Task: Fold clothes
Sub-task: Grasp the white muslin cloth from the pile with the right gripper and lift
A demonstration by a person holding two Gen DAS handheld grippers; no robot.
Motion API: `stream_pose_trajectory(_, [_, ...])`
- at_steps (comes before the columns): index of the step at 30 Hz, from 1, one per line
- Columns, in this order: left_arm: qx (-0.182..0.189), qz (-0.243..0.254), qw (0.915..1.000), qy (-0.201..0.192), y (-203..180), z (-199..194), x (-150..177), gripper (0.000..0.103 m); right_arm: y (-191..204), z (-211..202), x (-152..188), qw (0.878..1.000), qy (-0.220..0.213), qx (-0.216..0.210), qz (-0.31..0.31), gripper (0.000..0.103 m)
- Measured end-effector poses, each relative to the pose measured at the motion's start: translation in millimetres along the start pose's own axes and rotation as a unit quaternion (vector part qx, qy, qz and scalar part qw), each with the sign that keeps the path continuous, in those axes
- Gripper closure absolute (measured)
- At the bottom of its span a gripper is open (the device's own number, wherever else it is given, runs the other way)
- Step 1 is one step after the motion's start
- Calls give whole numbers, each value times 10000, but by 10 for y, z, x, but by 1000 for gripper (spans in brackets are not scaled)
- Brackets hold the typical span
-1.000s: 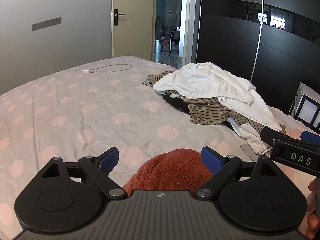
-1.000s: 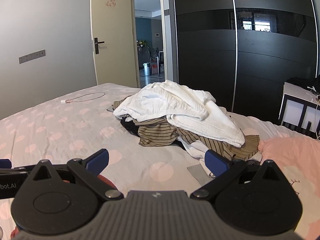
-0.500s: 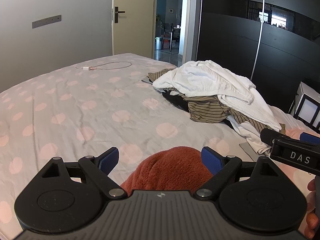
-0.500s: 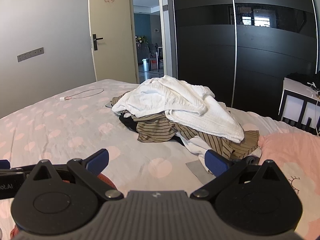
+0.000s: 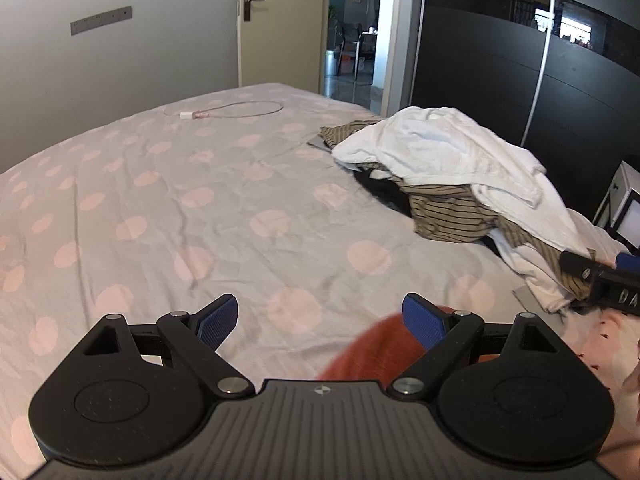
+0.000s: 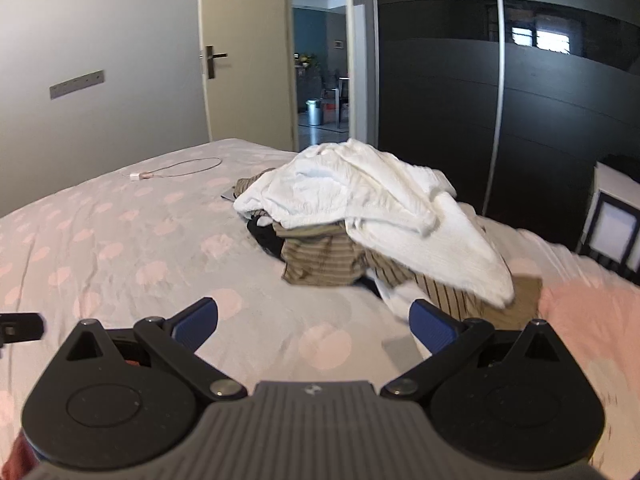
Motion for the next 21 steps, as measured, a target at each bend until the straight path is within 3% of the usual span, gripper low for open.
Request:
stream_pose_trajectory(10, [-348, -216, 9987, 312, 574, 475, -388, 0, -413, 1121, -743, 9935, 88, 436, -1046, 2])
stream_pose_trajectory(12, [-438, -255, 9980, 375, 684, 578, -443, 0, -549, 1444, -832, 9919, 193, 538, -1138, 14])
stream_pose_trajectory(14, [-530, -326, 9970, 454, 815, 687, -486, 0, -736, 1791, -888, 9899, 389, 768, -1131, 19])
stream_pose_trajectory(19, [-751, -484, 9935, 701, 1091, 925, -463, 0, -1234, 2468, -965, 9870, 836, 1195, -677, 19])
stream_pose_trajectory(21, [-773, -575, 9919, 830, 1171, 1026, -416, 0, -1324, 2626, -958, 9872, 969, 1162, -498, 30])
Point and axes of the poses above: each gripper's, at about its wrist camera, not at the fingertips, and z roughly the way its jaws point, y to its left, x to its underside, the point moved 10 cm from there along z, roughly the way its jaws point, and after that the axes turned 10 degrees about y, right-handed, at the moved point
